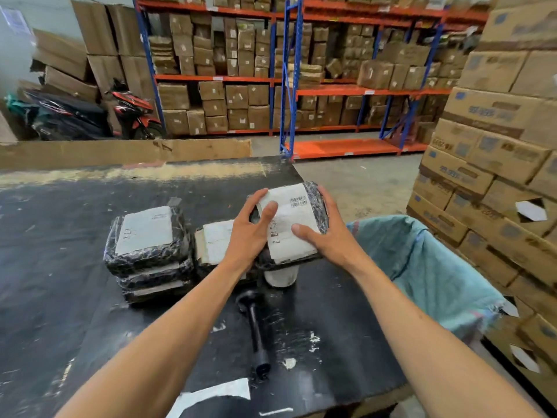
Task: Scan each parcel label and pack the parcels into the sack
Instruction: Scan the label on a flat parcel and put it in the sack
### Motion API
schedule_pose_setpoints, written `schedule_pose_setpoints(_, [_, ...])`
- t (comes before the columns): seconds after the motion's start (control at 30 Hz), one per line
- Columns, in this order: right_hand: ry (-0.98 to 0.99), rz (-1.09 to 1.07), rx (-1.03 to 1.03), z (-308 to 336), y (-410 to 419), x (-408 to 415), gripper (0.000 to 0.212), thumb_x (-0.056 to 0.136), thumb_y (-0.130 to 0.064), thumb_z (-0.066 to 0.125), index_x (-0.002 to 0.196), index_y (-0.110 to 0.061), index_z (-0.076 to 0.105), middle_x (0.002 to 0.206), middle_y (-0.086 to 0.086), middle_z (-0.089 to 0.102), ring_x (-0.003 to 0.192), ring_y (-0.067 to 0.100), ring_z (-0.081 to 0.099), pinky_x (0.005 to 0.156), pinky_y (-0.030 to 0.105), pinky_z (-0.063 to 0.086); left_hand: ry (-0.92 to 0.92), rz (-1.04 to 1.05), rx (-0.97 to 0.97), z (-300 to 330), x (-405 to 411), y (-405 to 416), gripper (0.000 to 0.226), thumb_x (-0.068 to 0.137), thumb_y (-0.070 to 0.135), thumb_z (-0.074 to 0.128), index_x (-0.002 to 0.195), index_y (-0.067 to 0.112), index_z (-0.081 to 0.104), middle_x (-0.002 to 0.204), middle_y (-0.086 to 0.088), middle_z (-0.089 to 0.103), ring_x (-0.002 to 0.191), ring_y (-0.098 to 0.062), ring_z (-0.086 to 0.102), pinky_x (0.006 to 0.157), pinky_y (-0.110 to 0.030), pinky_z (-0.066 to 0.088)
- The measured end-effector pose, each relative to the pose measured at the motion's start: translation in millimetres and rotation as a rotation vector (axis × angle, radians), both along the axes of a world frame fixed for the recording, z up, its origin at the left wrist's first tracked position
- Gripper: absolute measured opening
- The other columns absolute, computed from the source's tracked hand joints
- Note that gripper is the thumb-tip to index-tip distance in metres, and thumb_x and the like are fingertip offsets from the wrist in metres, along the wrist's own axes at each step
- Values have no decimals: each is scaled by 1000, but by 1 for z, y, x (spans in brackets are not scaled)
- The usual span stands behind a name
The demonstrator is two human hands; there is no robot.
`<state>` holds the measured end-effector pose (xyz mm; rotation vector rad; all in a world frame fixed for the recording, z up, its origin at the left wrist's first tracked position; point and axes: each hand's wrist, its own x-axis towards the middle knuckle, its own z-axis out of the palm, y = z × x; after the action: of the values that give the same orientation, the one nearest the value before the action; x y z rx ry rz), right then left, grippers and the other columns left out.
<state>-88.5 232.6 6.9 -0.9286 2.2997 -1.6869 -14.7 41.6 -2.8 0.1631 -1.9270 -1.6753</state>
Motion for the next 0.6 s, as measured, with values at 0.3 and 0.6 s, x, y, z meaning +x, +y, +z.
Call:
schedule_pose_setpoints(0.3, [-52, -67, -37, -23, 123, -136, 101, 88, -13, 86, 167, -27, 25, 146, -17, 58, 126, -7, 61, 112, 24, 48, -325, -142, -156, -22, -124, 98, 97, 86, 88, 34, 161, 44, -11, 156, 9, 46, 132, -12, 53, 104, -20, 38])
schedule_pose_setpoints(0.6, [-210, -188, 37, -95, 239, -254, 104, 85, -23, 89, 168, -25, 26, 142, -14, 57, 127, 8, 58, 86, 3, 43, -536, -106, -577, -105, -212, 184, 82, 100, 64, 43, 162, 15, 22, 163, -12, 24, 151, -29, 24, 125, -44, 22])
